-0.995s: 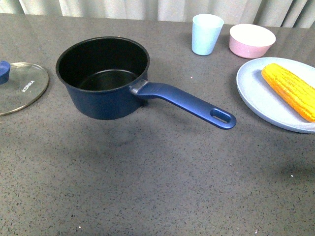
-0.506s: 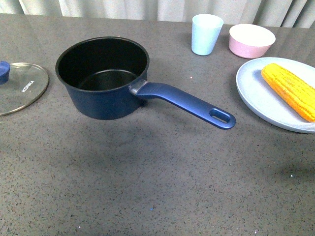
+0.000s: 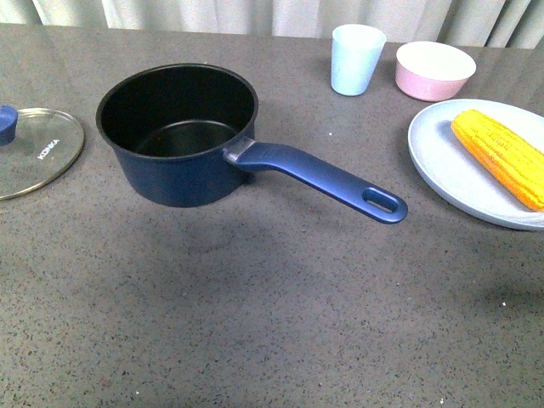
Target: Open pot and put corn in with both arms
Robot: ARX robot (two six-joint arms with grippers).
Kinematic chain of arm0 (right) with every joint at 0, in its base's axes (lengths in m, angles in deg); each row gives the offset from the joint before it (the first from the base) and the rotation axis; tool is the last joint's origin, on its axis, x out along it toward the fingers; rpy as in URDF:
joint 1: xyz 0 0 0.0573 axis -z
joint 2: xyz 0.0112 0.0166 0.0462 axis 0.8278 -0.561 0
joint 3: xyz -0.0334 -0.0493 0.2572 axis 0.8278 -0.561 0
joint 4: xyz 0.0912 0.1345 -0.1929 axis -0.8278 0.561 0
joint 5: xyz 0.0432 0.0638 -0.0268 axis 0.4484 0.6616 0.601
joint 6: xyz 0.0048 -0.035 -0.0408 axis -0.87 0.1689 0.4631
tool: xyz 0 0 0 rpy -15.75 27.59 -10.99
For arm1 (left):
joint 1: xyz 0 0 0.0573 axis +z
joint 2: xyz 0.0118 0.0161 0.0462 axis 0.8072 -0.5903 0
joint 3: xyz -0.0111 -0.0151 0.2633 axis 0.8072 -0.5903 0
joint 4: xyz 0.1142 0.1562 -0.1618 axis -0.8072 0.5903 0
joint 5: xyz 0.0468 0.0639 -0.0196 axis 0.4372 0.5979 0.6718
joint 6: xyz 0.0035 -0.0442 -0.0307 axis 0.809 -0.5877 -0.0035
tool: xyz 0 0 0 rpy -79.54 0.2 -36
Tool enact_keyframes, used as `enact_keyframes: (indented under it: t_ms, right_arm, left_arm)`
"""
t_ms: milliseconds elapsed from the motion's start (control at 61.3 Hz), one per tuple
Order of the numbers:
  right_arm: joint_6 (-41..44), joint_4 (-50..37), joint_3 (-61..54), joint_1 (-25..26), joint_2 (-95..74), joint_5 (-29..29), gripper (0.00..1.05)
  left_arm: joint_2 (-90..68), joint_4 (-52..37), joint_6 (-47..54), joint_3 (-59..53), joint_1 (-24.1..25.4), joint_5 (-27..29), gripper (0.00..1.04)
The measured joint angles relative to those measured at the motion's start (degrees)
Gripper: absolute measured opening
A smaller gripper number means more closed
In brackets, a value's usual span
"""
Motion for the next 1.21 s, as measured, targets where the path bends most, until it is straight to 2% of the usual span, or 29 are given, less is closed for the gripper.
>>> enact_keyframes:
  t_ms: [163,228,294,538,636,750,799,962,1093,1207]
  right_arm:
    - [0.00,0.00,0.00,0.00,0.00,0.00,0.96]
    - [0.00,0.00,0.00,0.00,0.00,0.00,0.96]
    - [0.00,0.00,0.00,0.00,-0.02,-0.02,0.96]
    - [0.00,0.00,0.00,0.00,0.00,-0.02,0.96]
    - [-0.02,0.02,0.02,0.00,-0.04,0.02,0.96]
    - [-2.49,18.58,7.54,4.26,-12.68,7.78,0.96]
    - [-1.86,20.20,8.61,6.32,-16.96,9.51,0.96]
    - [4.90,11.58,12.44,14.56,-31.30,14.67,0.96]
    - [9.62,2.21,17.25,15.80,-44.72,15.96,0.96]
    - [13.38,-4.90,21.46,15.63,-57.07,16.37,0.96]
  left_arm:
    - [2.60,2.64,0.00,0.00,0.00,0.00,0.02]
    - [7.69,9.57,0.00,0.02,0.00,0.00,0.02]
    - [11.02,12.41,0.00,0.02,0.00,0.00,0.02]
    - [12.00,12.96,0.00,0.02,0.00,0.00,0.02]
    - [12.00,12.96,-0.02,0.02,0.00,0.02,0.19]
    - [12.00,12.96,0.00,0.02,0.00,-0.02,0.40]
    - [12.00,12.96,0.00,0.02,0.00,0.00,0.47]
    - [12.00,12.96,0.00,0.02,0.00,0.02,0.76]
    - [12.00,12.96,0.00,0.02,0.00,0.00,0.96]
    - [12.00,12.96,0.02,0.02,0.00,0.00,0.96]
